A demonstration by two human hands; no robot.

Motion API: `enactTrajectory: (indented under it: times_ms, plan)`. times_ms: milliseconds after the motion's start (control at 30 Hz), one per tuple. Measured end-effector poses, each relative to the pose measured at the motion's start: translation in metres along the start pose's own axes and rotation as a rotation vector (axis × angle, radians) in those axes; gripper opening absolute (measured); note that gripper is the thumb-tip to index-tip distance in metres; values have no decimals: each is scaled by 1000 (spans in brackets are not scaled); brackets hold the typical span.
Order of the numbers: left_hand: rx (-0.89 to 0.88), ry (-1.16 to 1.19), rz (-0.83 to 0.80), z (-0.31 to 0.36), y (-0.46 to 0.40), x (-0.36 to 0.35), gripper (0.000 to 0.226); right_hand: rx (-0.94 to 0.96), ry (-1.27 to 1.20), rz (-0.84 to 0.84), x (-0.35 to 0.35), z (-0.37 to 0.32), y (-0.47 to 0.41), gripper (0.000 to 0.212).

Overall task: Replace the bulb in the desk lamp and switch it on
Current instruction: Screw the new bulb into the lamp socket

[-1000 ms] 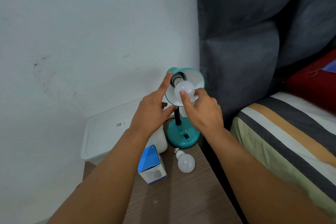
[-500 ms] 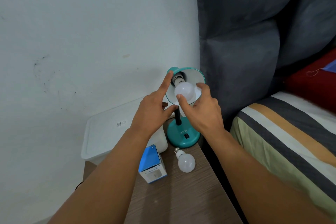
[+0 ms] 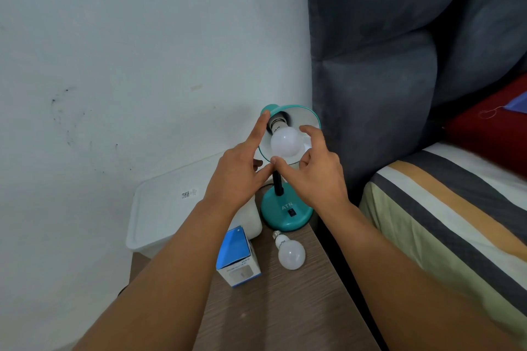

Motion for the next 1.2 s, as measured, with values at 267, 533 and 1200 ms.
enactTrajectory:
  times_ms: [267,533,1200]
  plan:
    - [-14,-5,8,3,0,0,97,-109,-21,17,1,0,-5,65]
    - [1,-10,4,3,1,-1,98,-62,-17,0,1,-1,-3,58]
    - [9,-1,10,2,2,-5,100,-15,222,5,3,-3,-4,67]
Point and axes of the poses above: each hand's wrist, its own y-axis away from the middle knuckle, its own x-axis out of the back of the hand, z = x × y, the point moved 3 cm from there along -y, towards the middle knuckle, and after that the axes turned 3 degrees about z, right-handed, at the moved point
